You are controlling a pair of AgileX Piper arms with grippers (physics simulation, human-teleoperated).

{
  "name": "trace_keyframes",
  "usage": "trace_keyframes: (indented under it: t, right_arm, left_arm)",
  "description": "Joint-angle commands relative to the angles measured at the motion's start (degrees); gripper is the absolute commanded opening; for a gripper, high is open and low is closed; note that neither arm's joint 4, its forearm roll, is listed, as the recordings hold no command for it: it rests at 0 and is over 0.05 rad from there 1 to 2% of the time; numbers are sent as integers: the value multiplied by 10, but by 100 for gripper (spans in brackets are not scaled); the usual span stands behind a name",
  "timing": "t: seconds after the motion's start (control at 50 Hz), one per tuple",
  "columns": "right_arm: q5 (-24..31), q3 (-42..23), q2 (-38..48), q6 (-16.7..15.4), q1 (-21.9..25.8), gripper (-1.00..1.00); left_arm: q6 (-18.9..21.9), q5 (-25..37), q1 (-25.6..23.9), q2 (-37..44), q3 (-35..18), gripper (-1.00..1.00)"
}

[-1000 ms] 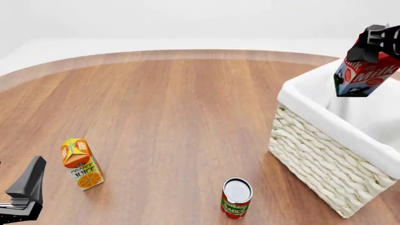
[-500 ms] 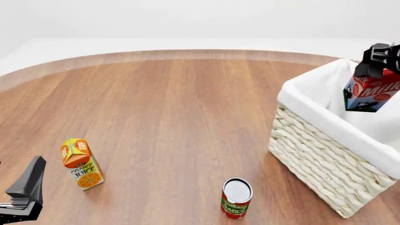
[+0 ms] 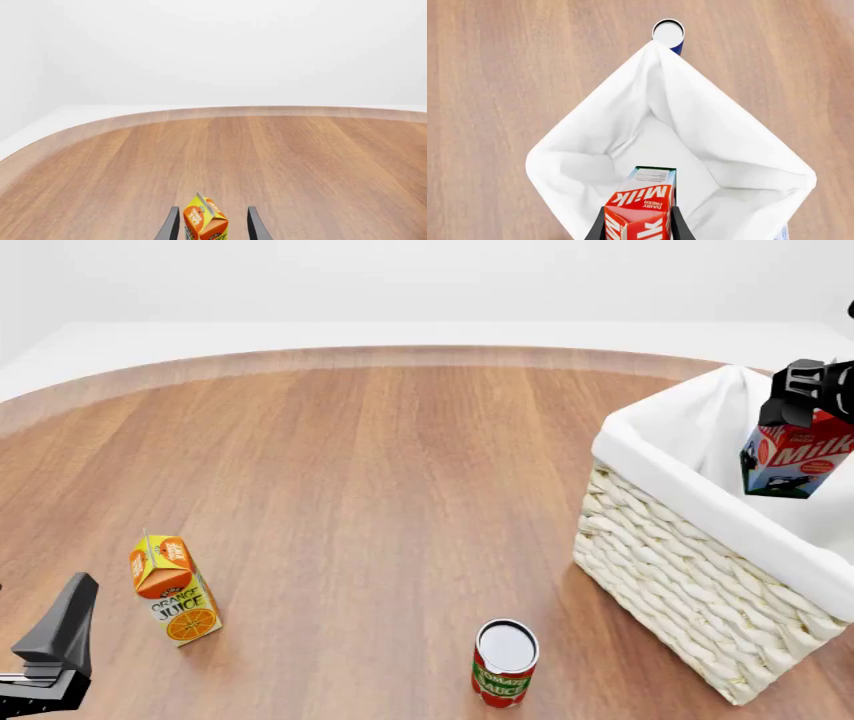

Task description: Pick the milk and place it in the basket.

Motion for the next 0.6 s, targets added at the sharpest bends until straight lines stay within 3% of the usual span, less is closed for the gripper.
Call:
trace_keyframes:
  t: [0.02, 0.6]
  right_arm:
    - [-24, 12, 15, 12, -16, -100]
    - [-73, 49, 52, 26, -17, -100]
  left_arm:
    - [0, 0, 0, 0, 0, 100]
    - [0, 0, 0, 0, 0, 100]
